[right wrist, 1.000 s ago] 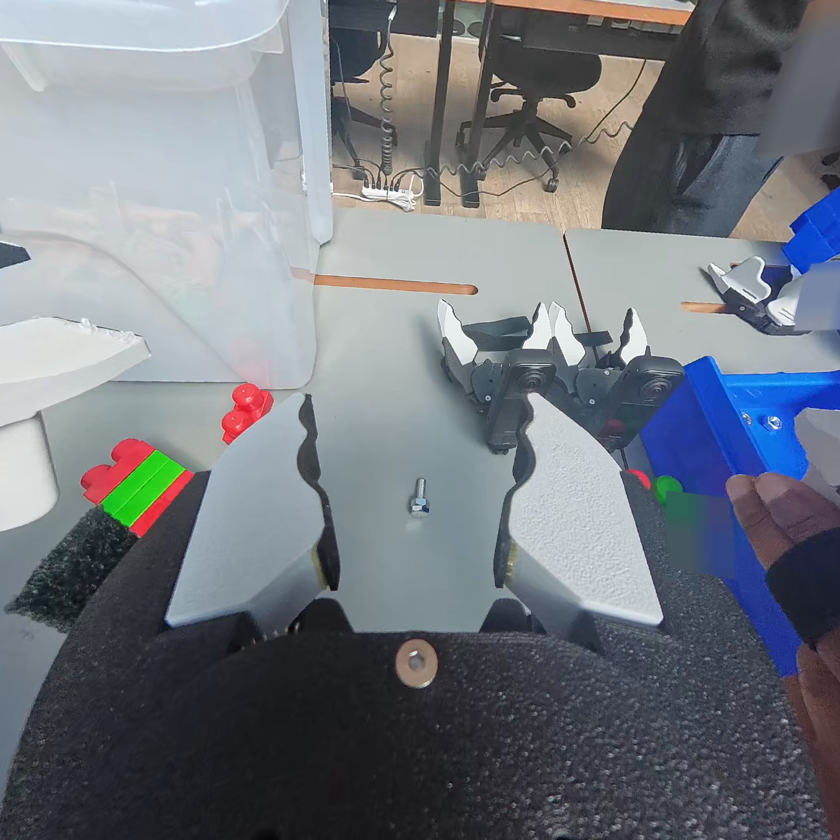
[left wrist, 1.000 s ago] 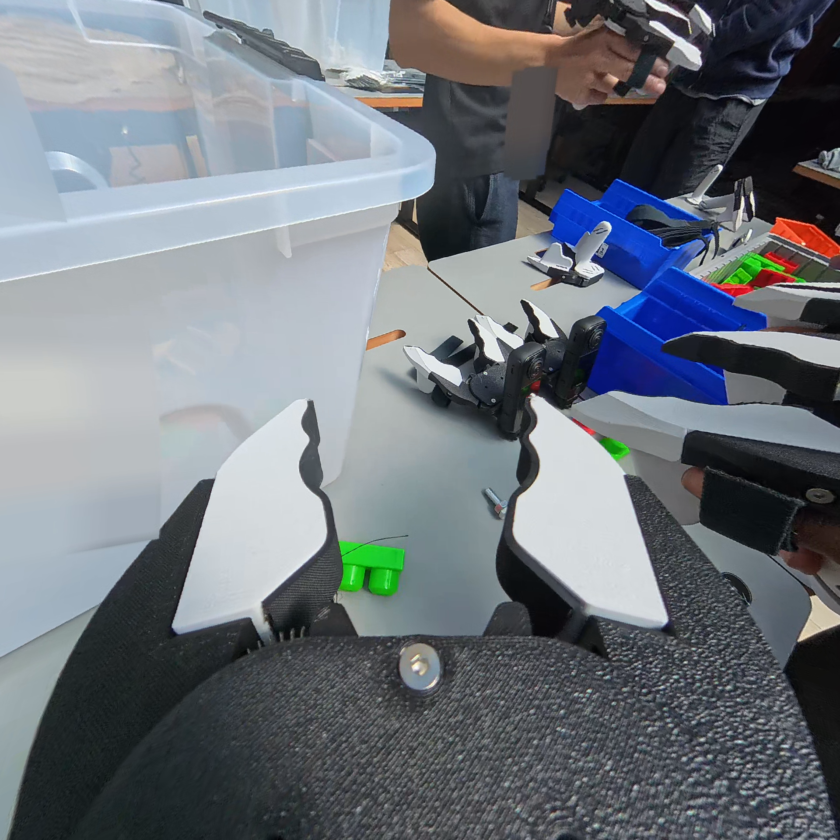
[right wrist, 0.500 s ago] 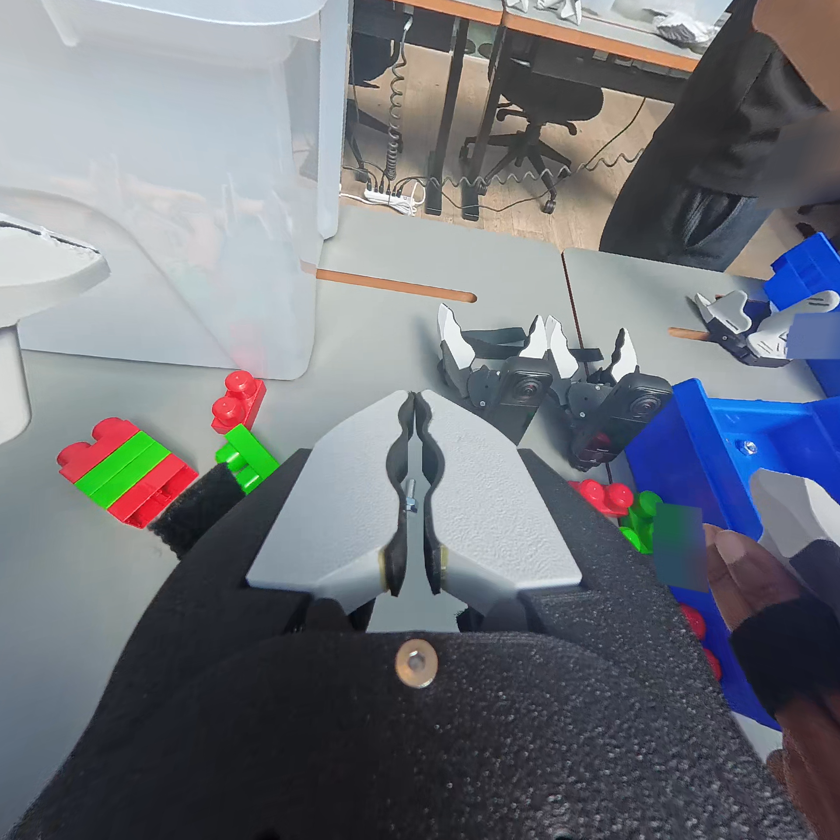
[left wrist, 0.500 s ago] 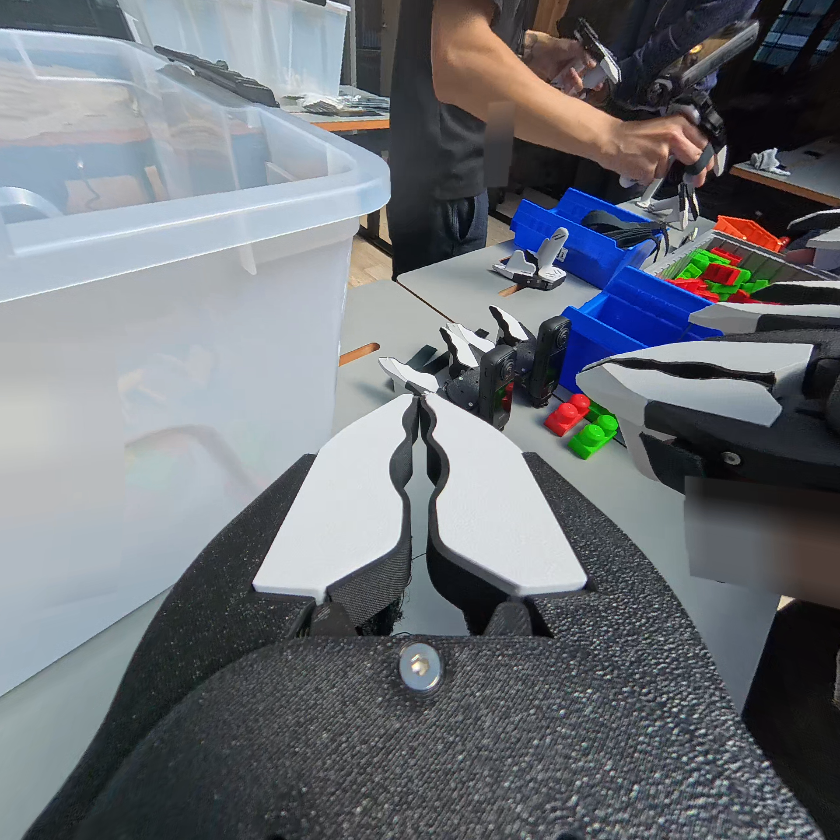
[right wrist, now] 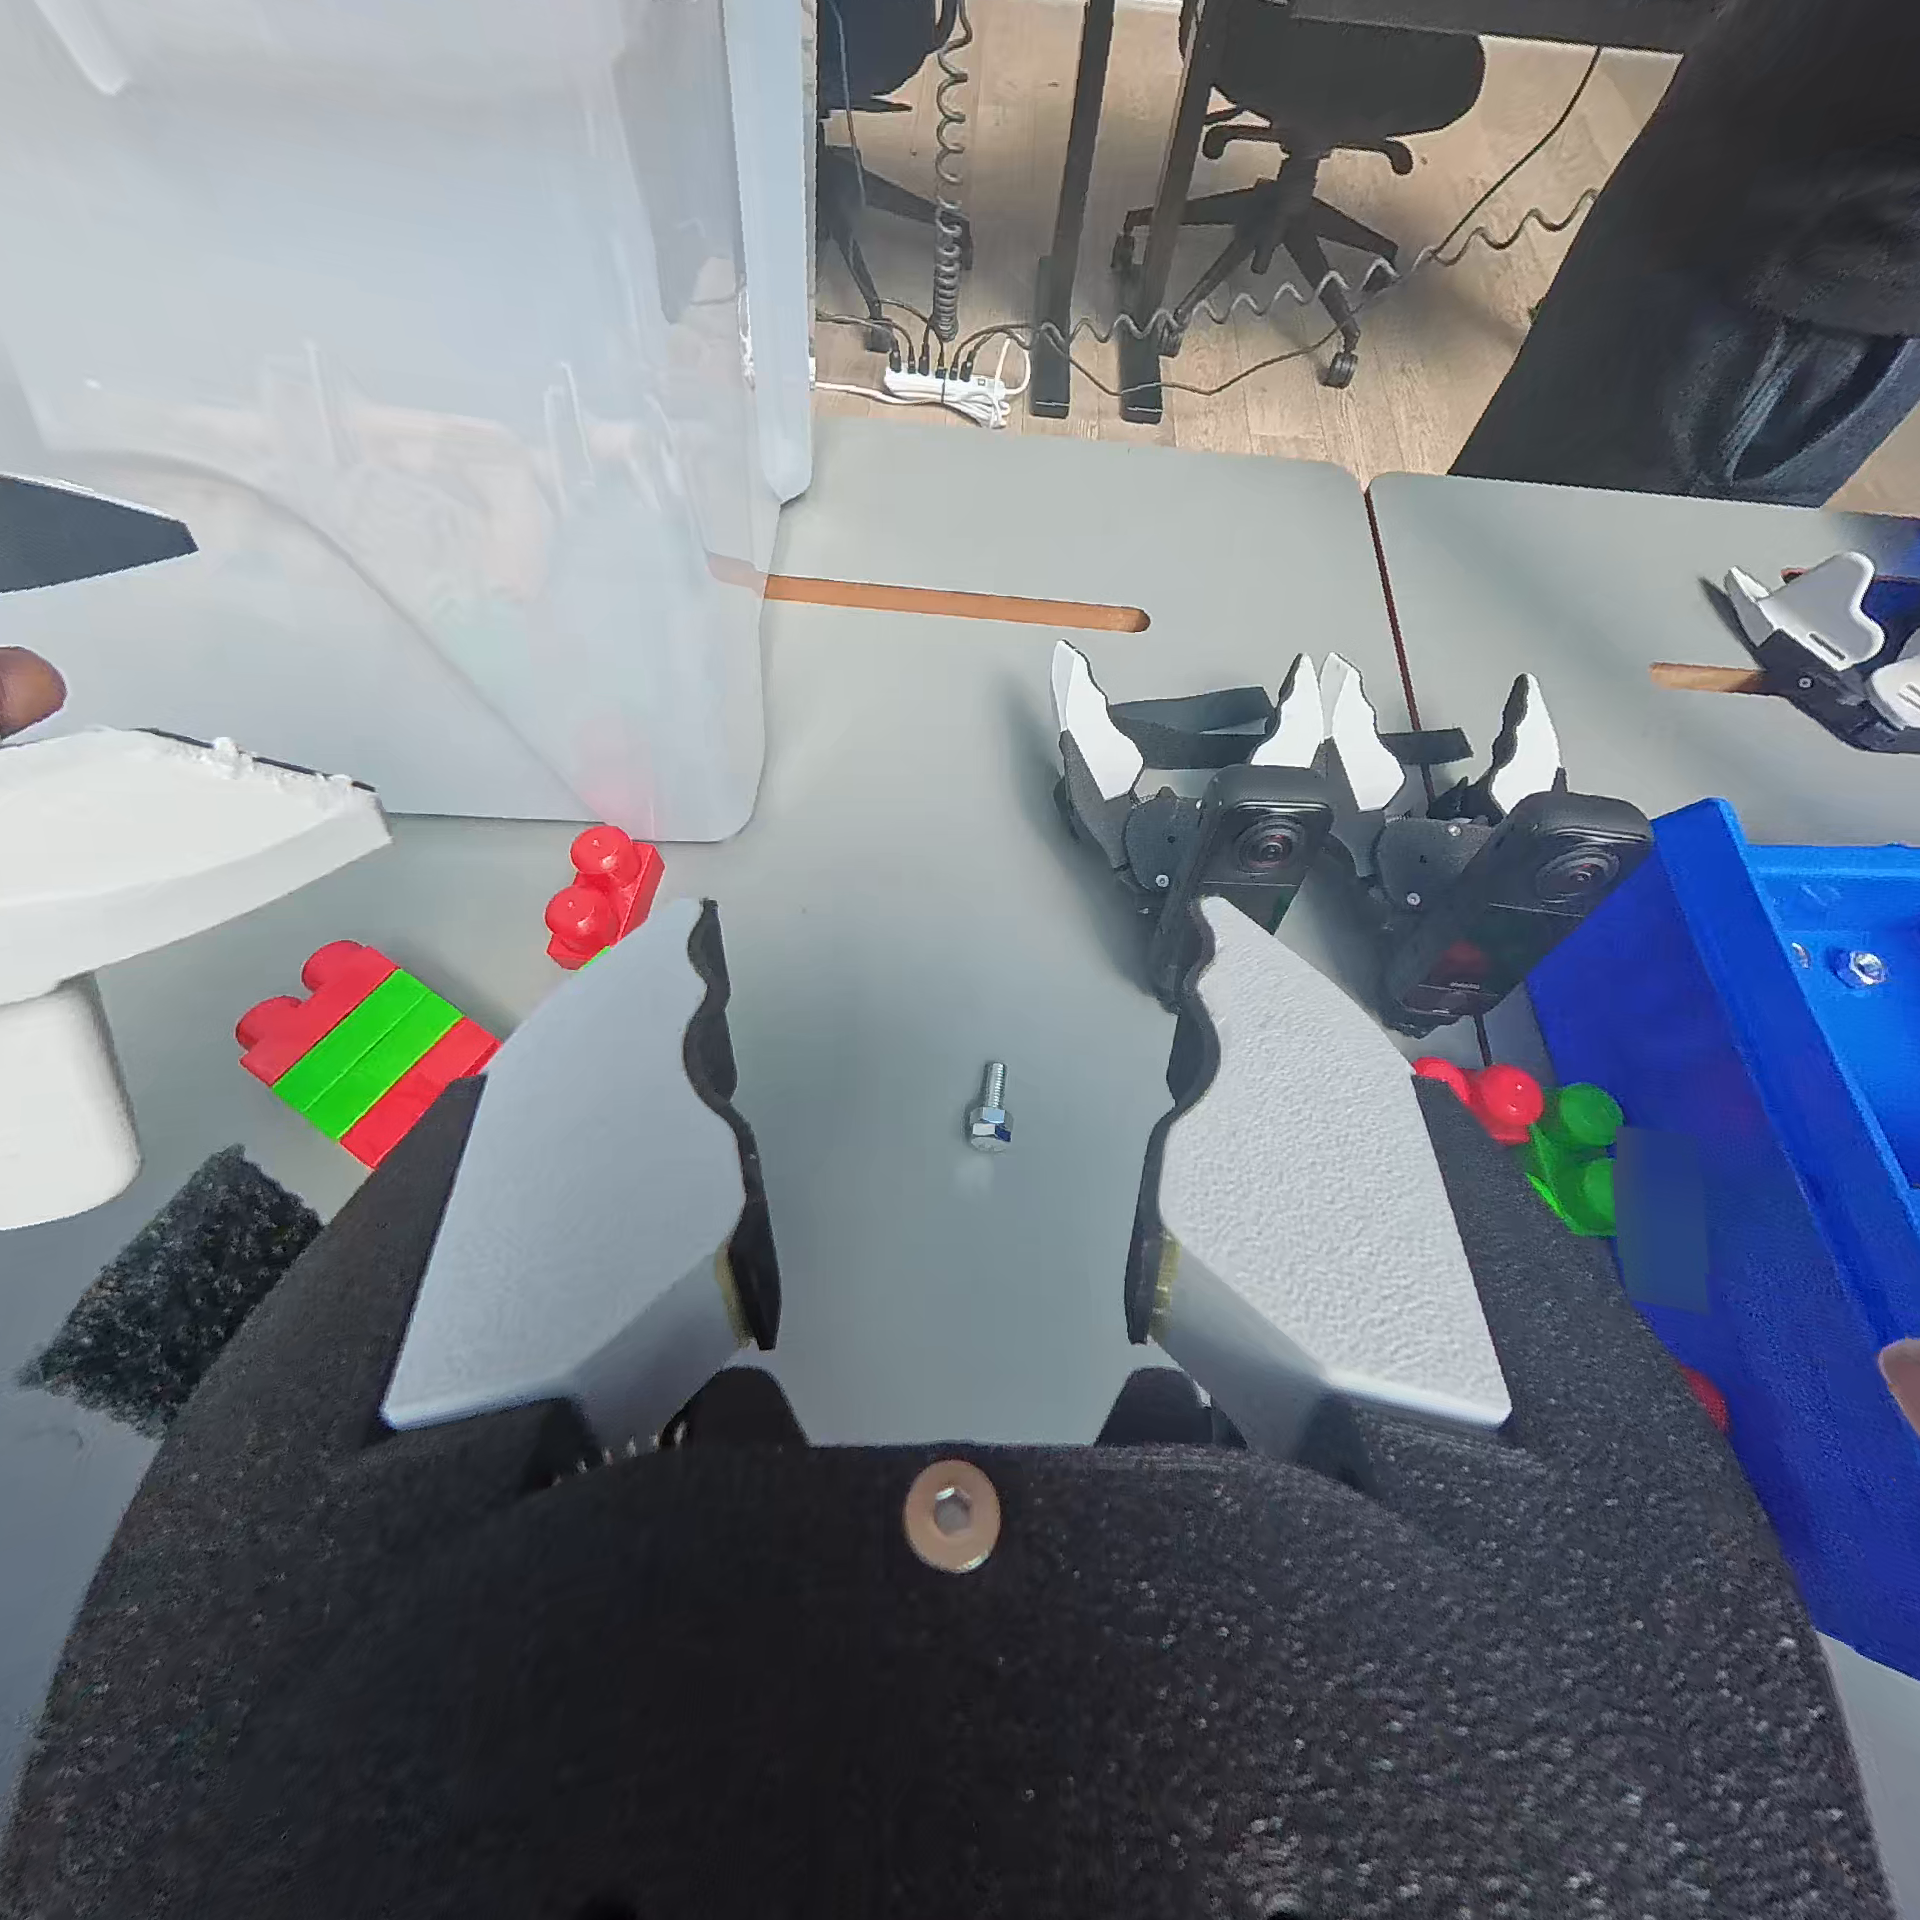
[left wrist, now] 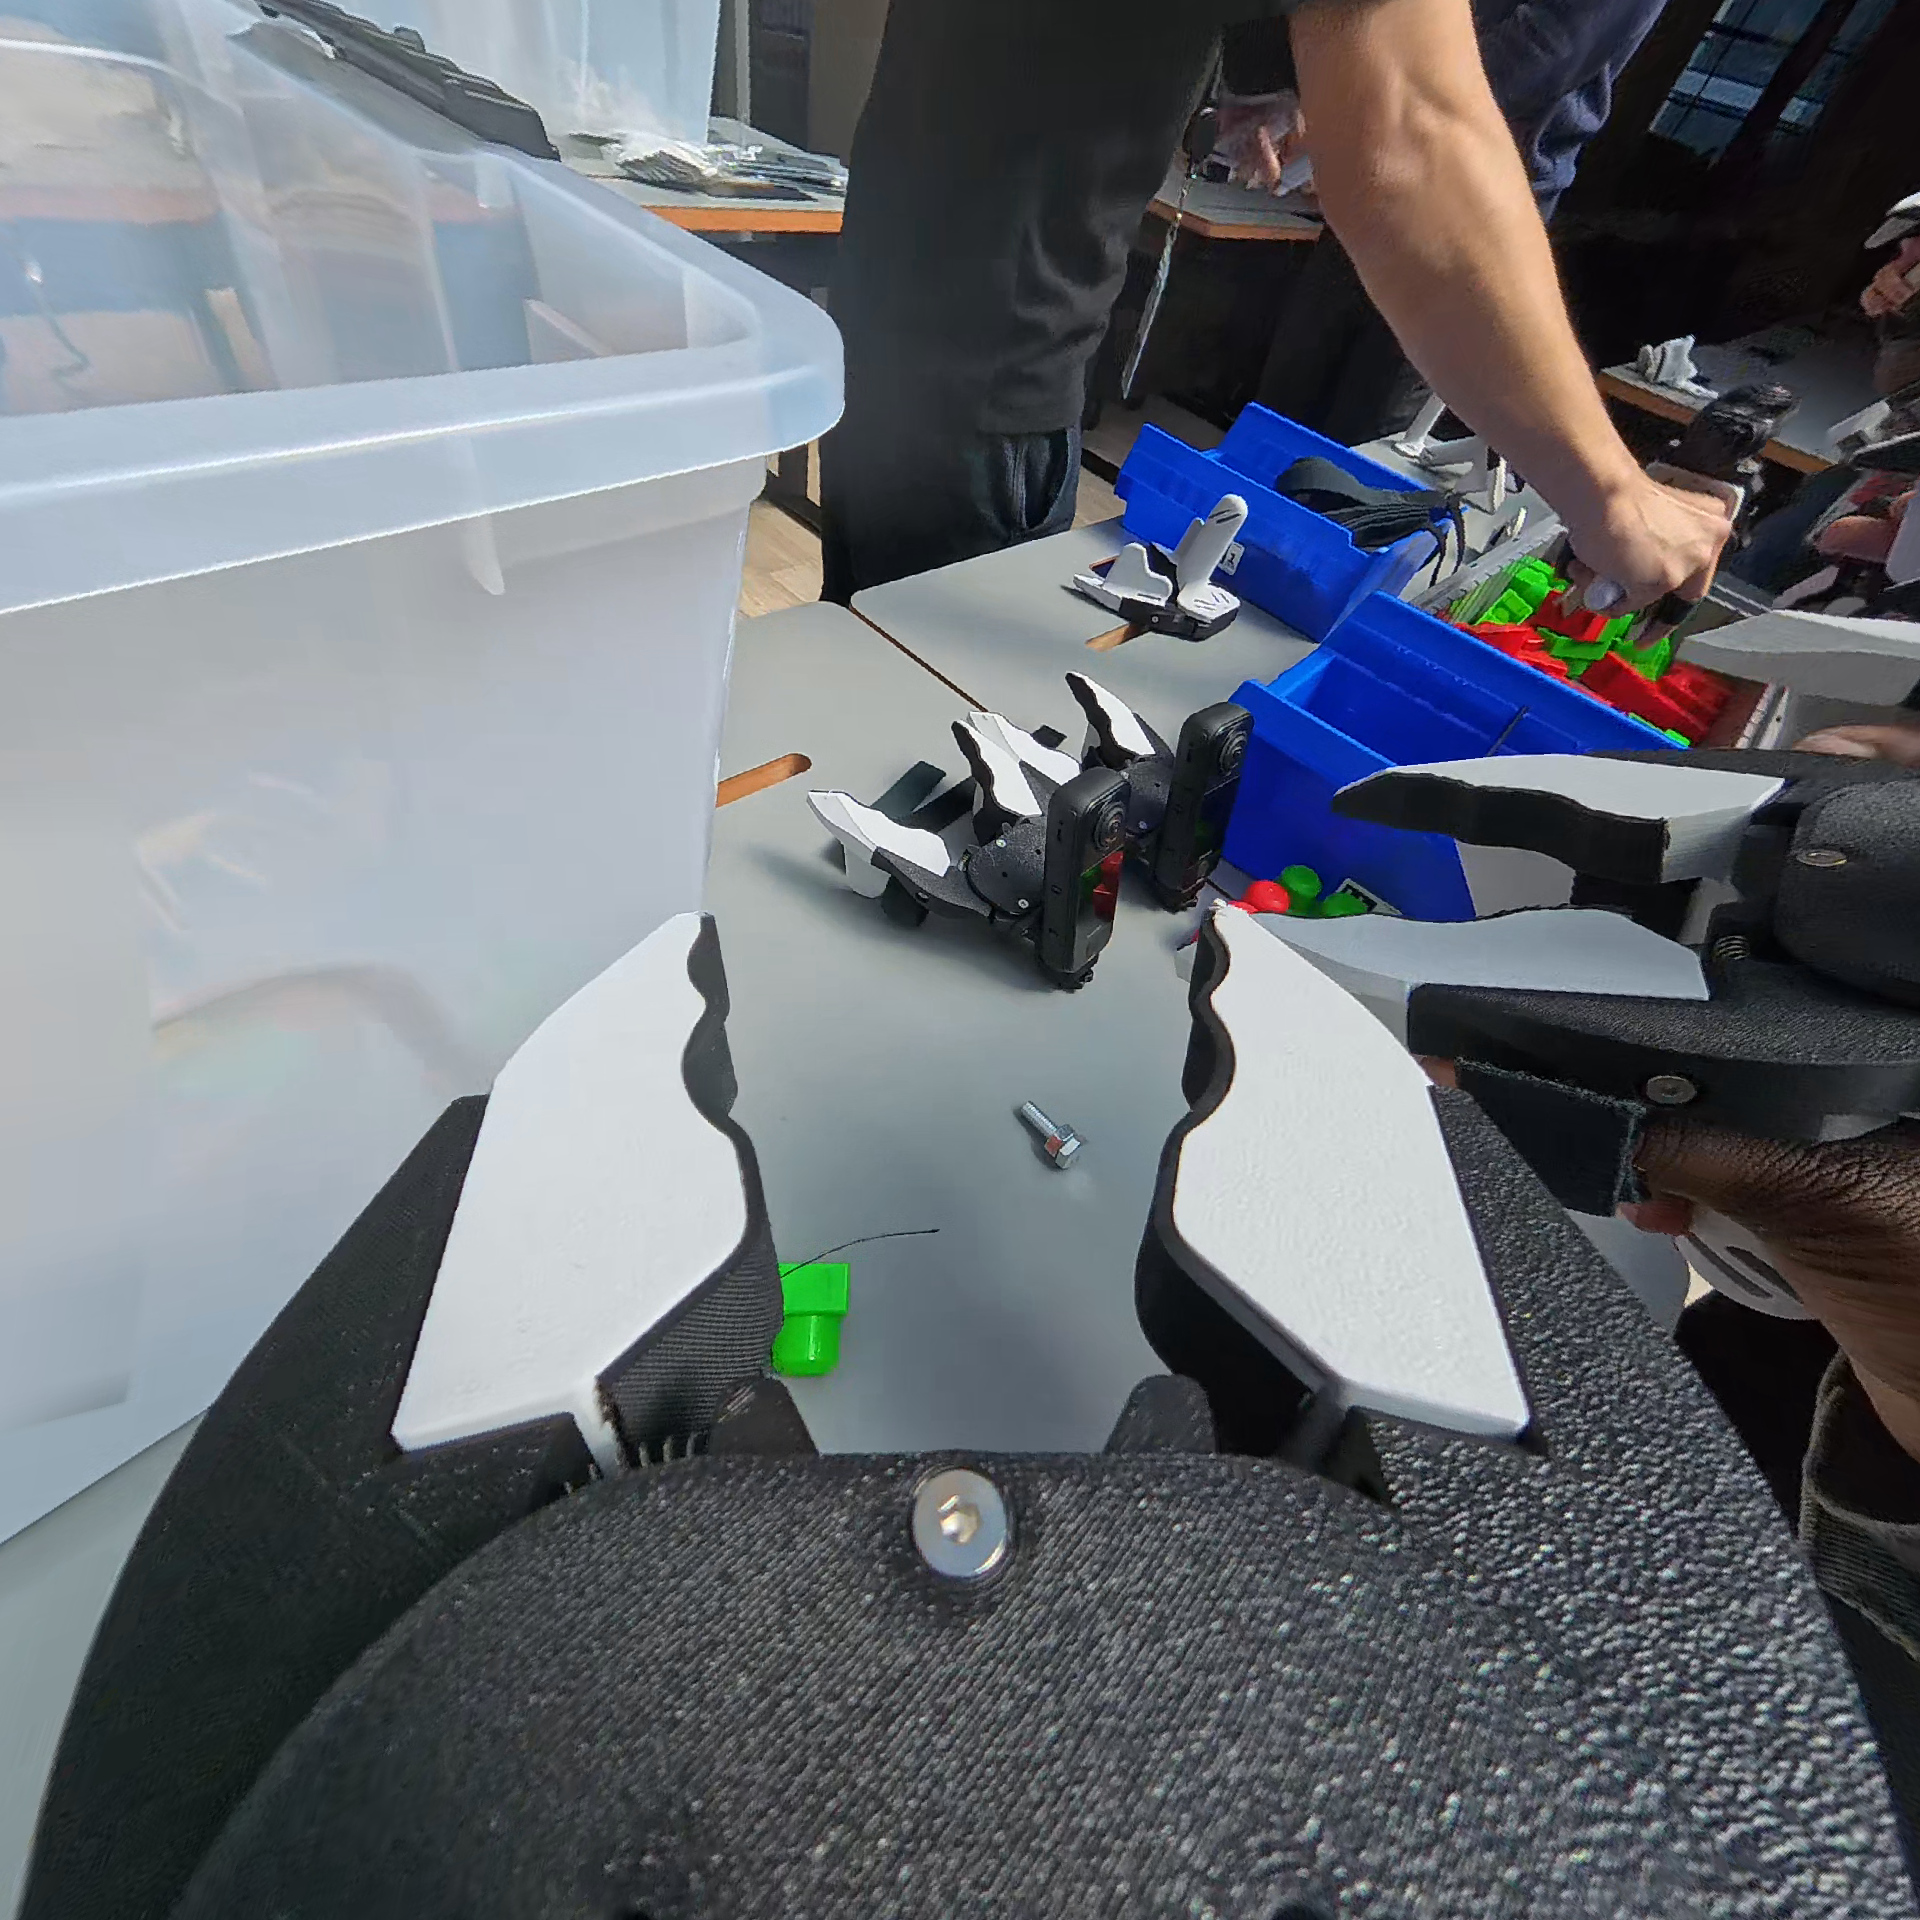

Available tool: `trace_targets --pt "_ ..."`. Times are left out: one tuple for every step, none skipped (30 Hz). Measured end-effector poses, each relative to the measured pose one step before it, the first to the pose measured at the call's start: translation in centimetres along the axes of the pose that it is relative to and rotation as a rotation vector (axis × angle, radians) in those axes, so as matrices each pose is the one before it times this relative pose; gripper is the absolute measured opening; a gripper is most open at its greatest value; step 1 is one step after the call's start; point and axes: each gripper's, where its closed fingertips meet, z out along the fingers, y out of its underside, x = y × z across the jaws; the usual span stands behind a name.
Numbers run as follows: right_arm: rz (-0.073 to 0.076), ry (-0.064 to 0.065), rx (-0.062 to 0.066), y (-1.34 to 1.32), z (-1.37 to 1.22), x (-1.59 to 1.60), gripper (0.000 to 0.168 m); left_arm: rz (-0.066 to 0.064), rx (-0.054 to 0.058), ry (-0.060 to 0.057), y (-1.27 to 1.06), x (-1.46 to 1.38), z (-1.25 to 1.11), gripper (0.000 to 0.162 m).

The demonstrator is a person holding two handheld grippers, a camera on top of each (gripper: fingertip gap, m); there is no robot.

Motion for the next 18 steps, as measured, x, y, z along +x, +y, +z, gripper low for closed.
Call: trace_targets --pt "-0.0041 -0.0006 -0.001 0.042 0.015 -0.051 0.081 0.0018 -0.0039 0.0003 0.059 0.039 0.006 0.086" --pt "-0.0036 0.0002 -0.0019 0.063 0.014 -0.03 0.081 0.0001 -0.0008 0.0059 0.035 0.072 -0.019 0.085" --pt "-0.0014 -0.0001 -0.0028 0.069 0.037 -0.021 0.081 -0.0007 -0.0001 0.0046 0.01 0.002 0.002 0.085" --pt "0.0006 -0.0011 -0.0016 0.06 0.021 -0.014 0.08 0.0007 -0.0029 -0.0013 0.059 -0.044 -0.034 0.084" --pt "0.002 -0.0003 -0.0012 0.052 0.03 0.022 0.08 0.0006 -0.003 0.0016 0.045 -0.021 0.097 0.084" --pt "0.0025 -0.0007 -0.0001 0.05 0.02 0.02 0.079 -0.0008 -0.0001 0.0029 0.001 0.0 0.041 0.084" --pt "0.0021 -0.0013 -0.0009 0.058 0.037 0.023 0.079 -0.0008 0.0039 0.0028 -0.057 0.026 -0.027 0.083" --pt "0.0008 -0.0003 -0.003 0.076 0.034 0.032 0.079 0.0008 0.0021 0.002 -0.046 0.003 0.029 0.082" --pt "-0.0009 0.0003 -0.0029 0.078 0.03 0.043 0.079 0.0022 -0.0042 -0.0028 0.045 -0.035 0.041 0.079" --pt "-0.002 -0.0005 -0.0033 0.107 0.026 0.039 0.078 0.0038 -0.0061 0.0 0.063 -0.008 0.014 0.077" --pt "-0.002 -0.0023 -0.0054 0.152 0.039 0.016 0.077 -0.0002 0.0011 0.0016 -0.018 -0.036 -0.015 0.077" --pt "-0.0011 -0.0006 -0.0062 0.191 0.063 0.037 0.077 -0.0031 0.0064 0.0015 -0.102 -0.032 -0.035 0.076" --pt "-0.0007 0.0008 -0.0051 0.186 0.059 0.065 0.077 -0.0021 0.0062 0.0032 -0.076 -0.009 -0.04 0.074" --pt "0.0004 -0.0002 -0.0049 0.183 0.044 0.058 0.077 -0.0003 0.0053 0.0048 -0.049 0.032 0.022 0.073" --pt "0.0022 -0.0009 -0.0039 0.18 0.039 0.064 0.077 -0.0018 0.0024 -0.0009 -0.025 -0.04 0.008 0.072" --pt "0.0028 -0.0001 -0.0028 0.169 0.025 0.063 0.077 -0.005 0.0021 -0.003 0.018 -0.095 0.05 0.071" --pt "0.002 0.0007 -0.0033 0.141 0.016 0.052 0.077 -0.0037 0.003 0.0084 0.037 0.069 -0.092 0.065" --pt "0.0003 0.0005 -0.0024 0.084 0.034 0.059 0.076 0.0057 0.0084 0.0175 -0.108 0.232 -0.119 0.038"
